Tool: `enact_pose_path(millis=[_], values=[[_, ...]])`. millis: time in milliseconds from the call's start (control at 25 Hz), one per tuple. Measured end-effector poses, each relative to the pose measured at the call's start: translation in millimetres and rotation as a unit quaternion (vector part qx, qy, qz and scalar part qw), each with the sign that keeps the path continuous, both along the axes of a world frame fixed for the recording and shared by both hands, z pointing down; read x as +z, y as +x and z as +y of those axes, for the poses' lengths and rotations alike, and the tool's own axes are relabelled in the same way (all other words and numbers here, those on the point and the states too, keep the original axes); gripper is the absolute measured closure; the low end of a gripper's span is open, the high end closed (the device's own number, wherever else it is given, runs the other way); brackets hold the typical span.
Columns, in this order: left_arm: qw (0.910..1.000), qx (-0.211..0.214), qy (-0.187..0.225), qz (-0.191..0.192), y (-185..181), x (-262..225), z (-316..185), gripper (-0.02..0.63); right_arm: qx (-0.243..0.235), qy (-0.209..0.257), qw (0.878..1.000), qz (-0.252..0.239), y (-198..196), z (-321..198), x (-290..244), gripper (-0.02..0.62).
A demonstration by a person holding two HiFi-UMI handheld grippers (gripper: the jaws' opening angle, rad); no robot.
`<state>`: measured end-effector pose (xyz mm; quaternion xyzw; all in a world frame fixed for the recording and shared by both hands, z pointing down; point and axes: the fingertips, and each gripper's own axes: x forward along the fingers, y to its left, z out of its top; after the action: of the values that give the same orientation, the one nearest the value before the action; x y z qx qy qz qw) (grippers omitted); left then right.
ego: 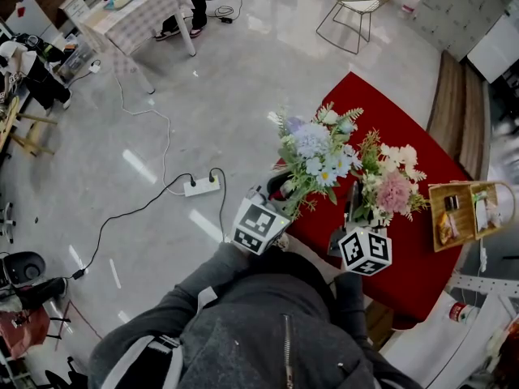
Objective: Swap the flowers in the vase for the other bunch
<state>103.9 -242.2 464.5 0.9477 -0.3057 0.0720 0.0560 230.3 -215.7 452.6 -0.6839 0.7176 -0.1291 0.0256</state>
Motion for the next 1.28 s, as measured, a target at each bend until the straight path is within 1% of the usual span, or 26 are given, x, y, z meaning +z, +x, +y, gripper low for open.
enact_pose_path(millis=[240,440,920,1200,1280], values=[[0.9999,-0.007,0.009,-0.012,-5,0,-2,0.52,0.003,-0.001,1.0,0.0,-1,-2,0,0.568],[0.9999,-0.013,0.006,-0.01,-8,1,0,0.506,0.004,0.001,1.0,-0.001,0,0,1,0.568],[0.9998,-0.021,0.002,-0.004,-15,-1,6,0.503,0.004,0.001,1.0,0.001,0,0,0,0.568],[0.9989,-0.039,-0.024,0.01,-35,1,4,0.505,0.006,-0.001,1.0,0.002,-2,-1,0,0.568],[0.9985,-0.043,-0.031,0.013,-39,1,5,0.525,0.008,-0.002,1.0,0.002,-1,-1,0,0.568]])
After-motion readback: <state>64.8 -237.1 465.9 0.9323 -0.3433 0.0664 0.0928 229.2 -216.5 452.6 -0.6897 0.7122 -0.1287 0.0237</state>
